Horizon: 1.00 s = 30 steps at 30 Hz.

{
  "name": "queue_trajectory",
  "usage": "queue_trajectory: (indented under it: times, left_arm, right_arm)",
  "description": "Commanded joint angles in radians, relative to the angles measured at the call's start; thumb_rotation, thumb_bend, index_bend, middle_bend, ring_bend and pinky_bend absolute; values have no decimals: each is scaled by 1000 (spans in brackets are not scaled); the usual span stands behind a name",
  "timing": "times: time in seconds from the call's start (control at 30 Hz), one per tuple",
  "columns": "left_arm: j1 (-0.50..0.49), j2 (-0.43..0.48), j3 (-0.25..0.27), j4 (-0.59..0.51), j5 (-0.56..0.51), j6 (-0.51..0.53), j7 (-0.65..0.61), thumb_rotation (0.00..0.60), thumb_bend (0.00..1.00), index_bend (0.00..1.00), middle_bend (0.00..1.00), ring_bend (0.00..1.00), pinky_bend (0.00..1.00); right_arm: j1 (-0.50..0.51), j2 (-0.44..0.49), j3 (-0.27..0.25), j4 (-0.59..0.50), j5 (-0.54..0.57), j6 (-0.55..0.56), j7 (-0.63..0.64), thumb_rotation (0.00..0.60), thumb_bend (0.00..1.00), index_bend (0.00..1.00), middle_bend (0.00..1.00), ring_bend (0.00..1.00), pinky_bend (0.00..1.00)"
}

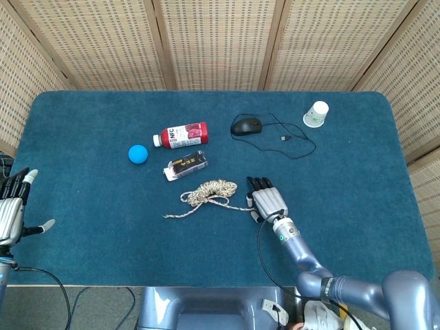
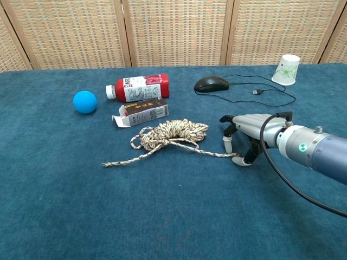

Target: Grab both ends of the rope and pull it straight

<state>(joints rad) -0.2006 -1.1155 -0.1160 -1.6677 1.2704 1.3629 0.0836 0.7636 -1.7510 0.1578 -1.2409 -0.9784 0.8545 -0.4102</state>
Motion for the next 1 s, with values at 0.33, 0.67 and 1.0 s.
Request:
queue_trajectory:
  times: [0.33,0.67,1.0]
  left_arm:
    - [2,1,-2,0,0,-1,0,600,0,0,0,0,0]
    - [2,0,-3,-2,1,-3,4,600,0,0,0,0,0]
    - [3,-1,-3,0,1,-5,6,600,0,0,0,0,0]
  right_arm:
    - [2,-10,1,6,-5,1,3,600,434,616,0,0,0]
    - [1,-12,5,1,-23,9,15,600,443,653,0,0,0]
    - [-11,-17,4,-1,-70,47,44,600,443,685,0,0,0]
